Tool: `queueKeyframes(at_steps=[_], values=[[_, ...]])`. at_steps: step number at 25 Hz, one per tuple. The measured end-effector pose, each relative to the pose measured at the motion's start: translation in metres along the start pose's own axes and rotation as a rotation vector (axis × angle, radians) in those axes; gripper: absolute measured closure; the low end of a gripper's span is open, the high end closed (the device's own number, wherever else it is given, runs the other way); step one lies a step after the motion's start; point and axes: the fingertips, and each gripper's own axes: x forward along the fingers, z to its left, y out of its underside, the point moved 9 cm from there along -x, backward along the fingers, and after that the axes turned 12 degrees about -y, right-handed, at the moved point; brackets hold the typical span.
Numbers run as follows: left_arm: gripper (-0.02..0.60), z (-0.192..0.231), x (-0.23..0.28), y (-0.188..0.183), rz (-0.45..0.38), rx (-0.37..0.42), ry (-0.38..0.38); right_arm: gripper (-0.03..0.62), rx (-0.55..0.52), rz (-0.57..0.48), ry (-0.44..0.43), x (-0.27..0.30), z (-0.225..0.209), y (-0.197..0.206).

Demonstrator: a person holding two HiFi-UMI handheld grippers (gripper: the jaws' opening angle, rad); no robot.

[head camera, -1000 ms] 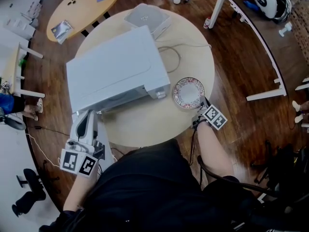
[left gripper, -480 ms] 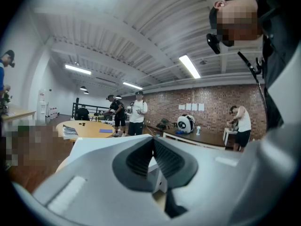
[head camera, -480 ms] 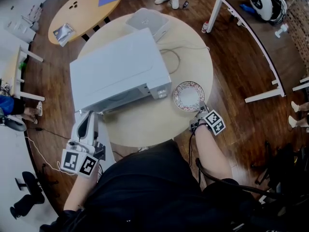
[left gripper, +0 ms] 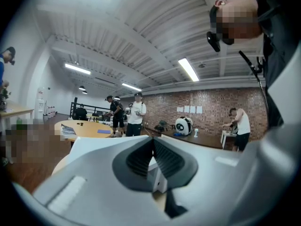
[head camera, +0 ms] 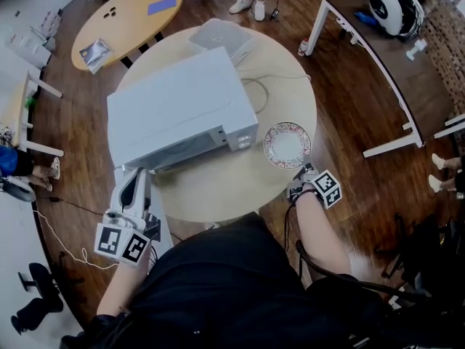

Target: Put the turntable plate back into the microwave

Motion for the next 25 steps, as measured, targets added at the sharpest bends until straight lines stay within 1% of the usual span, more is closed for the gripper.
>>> queueKeyframes(at_steps=[6,13,18,25], values=[[0.577,0.009,-0.003,0.006,-0.007,-0.034,0.002,0.574,-0.009,-0.018,-0.017,-0.01,0.017,-0.009],[0.577,0.019,-0.003,0.007,-0.04,-0.041,0.021,0.574,-0.005,-0.041,-0.024,-0.024,0.028,-0.007],[0.577,0.024,-0.007,0.012,-0.028,-0.048,0.039,0.574,-0.003,-0.051,-0.035,-0.034,0.035,-0.003],[0.577,0.029,-0.011,0.016,-0.019,-0.05,0.07,0.572,0.012,-0.056,-0.036,-0.044,0.04,0.013]])
